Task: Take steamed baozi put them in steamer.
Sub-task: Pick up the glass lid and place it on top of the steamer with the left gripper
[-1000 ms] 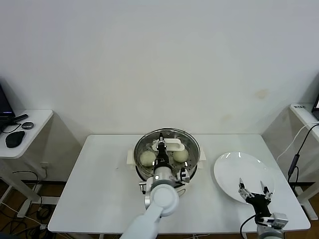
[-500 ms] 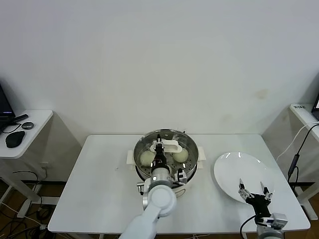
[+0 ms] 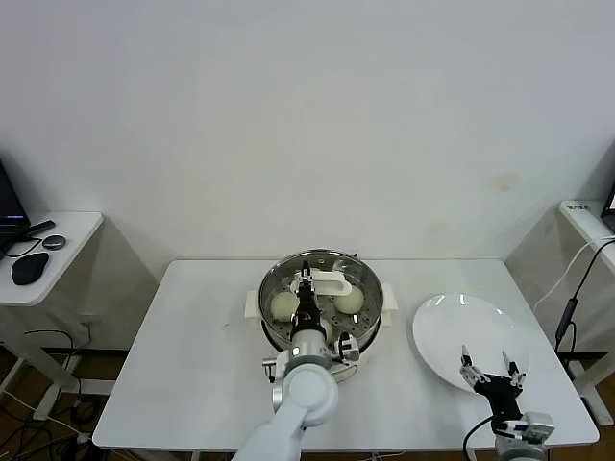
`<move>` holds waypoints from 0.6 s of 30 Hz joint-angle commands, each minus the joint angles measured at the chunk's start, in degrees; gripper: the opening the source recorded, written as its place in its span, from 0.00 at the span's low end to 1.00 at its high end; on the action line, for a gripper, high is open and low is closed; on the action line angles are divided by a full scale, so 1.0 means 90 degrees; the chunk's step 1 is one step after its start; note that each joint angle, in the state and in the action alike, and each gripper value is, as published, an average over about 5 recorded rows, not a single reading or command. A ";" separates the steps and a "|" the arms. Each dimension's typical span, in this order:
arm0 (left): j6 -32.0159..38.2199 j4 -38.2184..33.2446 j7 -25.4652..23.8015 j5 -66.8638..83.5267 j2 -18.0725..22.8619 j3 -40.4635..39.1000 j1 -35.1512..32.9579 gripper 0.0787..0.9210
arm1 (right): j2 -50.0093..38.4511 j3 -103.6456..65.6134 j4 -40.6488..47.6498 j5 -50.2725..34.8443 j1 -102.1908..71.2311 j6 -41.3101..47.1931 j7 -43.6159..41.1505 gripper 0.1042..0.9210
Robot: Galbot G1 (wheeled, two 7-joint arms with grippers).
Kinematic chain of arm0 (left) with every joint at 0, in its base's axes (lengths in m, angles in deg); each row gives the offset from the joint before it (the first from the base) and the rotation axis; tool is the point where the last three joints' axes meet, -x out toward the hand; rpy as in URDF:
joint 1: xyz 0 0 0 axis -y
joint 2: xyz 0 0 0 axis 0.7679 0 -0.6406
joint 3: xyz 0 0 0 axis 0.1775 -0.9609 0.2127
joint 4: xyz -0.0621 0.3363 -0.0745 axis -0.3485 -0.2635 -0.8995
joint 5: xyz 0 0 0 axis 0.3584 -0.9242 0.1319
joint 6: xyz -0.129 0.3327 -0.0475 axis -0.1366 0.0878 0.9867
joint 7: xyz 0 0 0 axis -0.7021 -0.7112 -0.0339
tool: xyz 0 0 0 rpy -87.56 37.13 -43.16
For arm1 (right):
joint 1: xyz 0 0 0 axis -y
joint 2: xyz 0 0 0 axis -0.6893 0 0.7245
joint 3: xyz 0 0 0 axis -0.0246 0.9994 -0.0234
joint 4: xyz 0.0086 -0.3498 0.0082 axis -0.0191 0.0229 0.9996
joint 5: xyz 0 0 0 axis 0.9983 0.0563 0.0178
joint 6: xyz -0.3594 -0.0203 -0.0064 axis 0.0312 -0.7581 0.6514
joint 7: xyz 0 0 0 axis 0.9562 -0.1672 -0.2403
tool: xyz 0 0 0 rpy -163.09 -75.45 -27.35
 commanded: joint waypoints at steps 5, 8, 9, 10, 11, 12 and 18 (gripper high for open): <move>0.0491 -0.1398 0.0578 0.0480 -0.0192 -0.0271 -0.0996 0.40 | -0.0013 0.0001 0.0005 0.0009 -0.0002 0.0023 0.0008 0.88; 0.0536 -0.1692 0.0663 0.0473 -0.0228 -0.0305 -0.1242 0.51 | -0.0013 -0.0004 -0.0016 0.0004 -0.0009 0.0038 0.0010 0.88; 0.0545 -0.1782 0.0703 0.0467 -0.0237 -0.0298 -0.1322 0.54 | -0.0015 -0.0004 -0.0019 0.0001 -0.0013 0.0049 0.0010 0.88; 0.0554 -0.1878 0.0742 0.0459 -0.0248 -0.0280 -0.1400 0.58 | -0.0016 -0.0002 -0.0021 -0.0003 -0.0017 0.0061 0.0009 0.88; 0.0565 -0.1980 0.0769 0.0451 -0.0261 -0.0252 -0.1482 0.61 | -0.0017 0.0002 -0.0025 -0.0009 -0.0021 0.0076 0.0005 0.88; 0.0574 -0.2110 0.0778 0.0446 -0.0275 -0.0214 -0.1575 0.64 | -0.0017 0.0008 -0.0030 -0.0016 -0.0025 0.0094 -0.0001 0.88; 0.0721 -0.3089 0.1031 0.0800 -0.0413 0.0254 -0.2348 0.83 | -0.0011 0.0068 -0.0168 -0.0023 -0.0137 0.0175 -0.0325 0.88</move>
